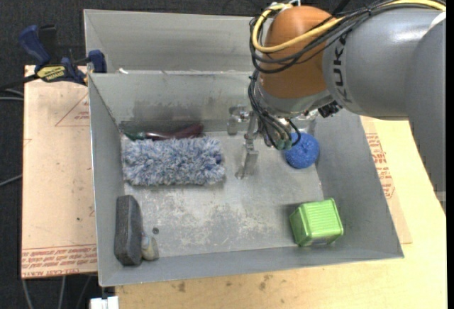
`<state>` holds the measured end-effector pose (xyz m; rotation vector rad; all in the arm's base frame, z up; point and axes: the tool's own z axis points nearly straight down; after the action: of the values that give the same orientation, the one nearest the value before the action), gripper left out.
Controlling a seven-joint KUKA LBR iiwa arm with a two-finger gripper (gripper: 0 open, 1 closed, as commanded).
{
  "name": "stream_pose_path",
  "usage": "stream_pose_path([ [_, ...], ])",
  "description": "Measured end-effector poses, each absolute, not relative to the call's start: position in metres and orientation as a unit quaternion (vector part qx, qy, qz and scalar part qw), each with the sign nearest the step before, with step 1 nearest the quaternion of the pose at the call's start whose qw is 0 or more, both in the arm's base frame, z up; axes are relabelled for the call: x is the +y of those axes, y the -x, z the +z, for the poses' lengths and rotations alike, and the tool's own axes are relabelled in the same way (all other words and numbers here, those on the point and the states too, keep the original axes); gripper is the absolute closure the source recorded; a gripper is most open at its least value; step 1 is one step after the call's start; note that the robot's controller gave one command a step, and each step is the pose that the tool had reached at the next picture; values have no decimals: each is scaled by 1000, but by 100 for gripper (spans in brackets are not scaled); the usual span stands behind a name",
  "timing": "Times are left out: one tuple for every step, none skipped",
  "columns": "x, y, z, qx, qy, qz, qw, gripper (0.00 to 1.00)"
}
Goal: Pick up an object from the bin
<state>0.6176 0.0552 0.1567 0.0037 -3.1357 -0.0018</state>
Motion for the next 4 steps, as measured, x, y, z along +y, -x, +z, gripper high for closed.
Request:
stream_pose_path([
  [55, -619, 162, -1000, -1, -1, -1, 0],
  [75, -623, 128, -999, -42, 0, -4, 0],
  [125, -615, 85, -998, -63, 0, -2, 0],
  [106, -639, 71, -983, -183, 0, -2, 100],
])
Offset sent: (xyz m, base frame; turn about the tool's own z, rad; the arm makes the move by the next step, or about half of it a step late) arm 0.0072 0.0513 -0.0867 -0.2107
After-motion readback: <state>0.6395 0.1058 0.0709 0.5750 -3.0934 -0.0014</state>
